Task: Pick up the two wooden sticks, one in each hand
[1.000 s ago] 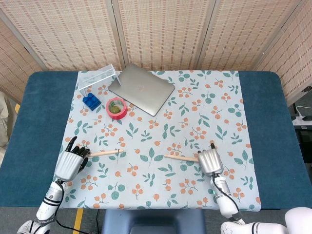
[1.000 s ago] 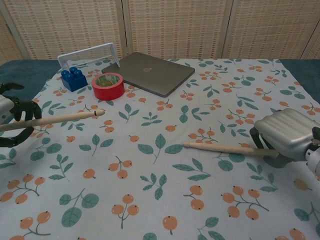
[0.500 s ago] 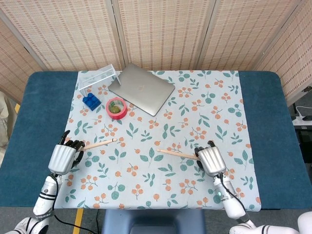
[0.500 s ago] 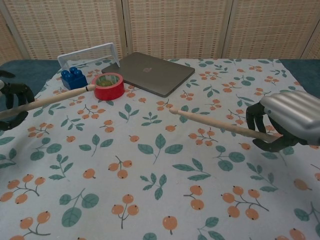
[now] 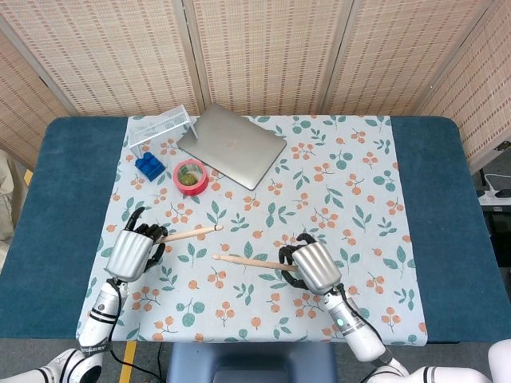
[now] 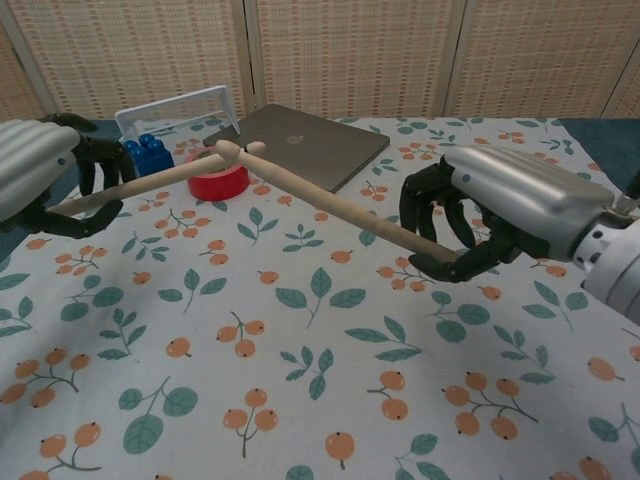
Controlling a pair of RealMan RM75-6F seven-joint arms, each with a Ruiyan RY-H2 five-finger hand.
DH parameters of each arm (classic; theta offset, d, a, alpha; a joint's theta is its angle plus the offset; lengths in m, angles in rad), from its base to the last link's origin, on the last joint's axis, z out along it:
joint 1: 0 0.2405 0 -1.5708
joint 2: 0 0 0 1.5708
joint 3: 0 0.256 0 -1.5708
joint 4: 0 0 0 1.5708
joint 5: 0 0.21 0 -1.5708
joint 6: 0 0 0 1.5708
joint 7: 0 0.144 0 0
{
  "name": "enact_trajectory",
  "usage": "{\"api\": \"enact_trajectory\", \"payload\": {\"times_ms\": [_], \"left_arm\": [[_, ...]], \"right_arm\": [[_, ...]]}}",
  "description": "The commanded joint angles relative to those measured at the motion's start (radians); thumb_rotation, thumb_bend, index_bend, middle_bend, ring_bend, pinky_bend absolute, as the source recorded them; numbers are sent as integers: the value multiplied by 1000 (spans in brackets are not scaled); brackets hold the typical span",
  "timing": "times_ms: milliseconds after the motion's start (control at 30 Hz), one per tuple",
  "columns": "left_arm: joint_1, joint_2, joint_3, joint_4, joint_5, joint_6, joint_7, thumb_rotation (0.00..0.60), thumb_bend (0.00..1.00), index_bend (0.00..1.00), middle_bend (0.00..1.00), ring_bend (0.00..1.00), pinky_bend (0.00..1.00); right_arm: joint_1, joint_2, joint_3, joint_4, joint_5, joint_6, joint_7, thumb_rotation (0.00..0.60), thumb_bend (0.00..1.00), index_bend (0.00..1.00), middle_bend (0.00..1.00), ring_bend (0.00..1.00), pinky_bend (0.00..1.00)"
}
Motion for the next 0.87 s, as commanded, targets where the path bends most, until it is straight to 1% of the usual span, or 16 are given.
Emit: {"api": "enact_trajectory", "payload": {"times_ms": [33, 133, 300, 433, 633, 867], "left_arm": [[-11, -7, -11, -34, -14, -15, 24, 600, 531, 842, 903, 546, 150], [-18, -12, -4, -130, -7, -25, 49, 600, 532, 842, 904, 546, 150], [-14, -1, -2, -195, -24, -33, 90, 600, 533, 843, 905, 549, 150], [-5, 12, 17, -236, -14, -31, 87, 600, 532, 843, 906, 549, 150], [2, 19, 31, -257, 2, -23, 94, 600, 533, 843, 907, 549, 150], [2, 18, 29, -255, 5, -22, 104, 600, 533, 843, 907, 549, 150]], "right_arm": [[8, -12, 9, 0, 6, -8, -10, 600, 375, 1000, 857, 689, 301], [35, -43, 35, 6, 39, -43, -67, 600, 375, 1000, 857, 689, 301], [40, -65, 54, 8, 70, -33, -127, 600, 375, 1000, 857, 689, 301], [40, -69, 62, 12, 89, -31, -142, 600, 375, 1000, 857, 689, 301], [36, -69, 64, 12, 94, -18, -153, 600, 375, 1000, 857, 689, 301], [33, -58, 60, 5, 103, -23, -154, 600, 375, 1000, 857, 689, 301]]}}
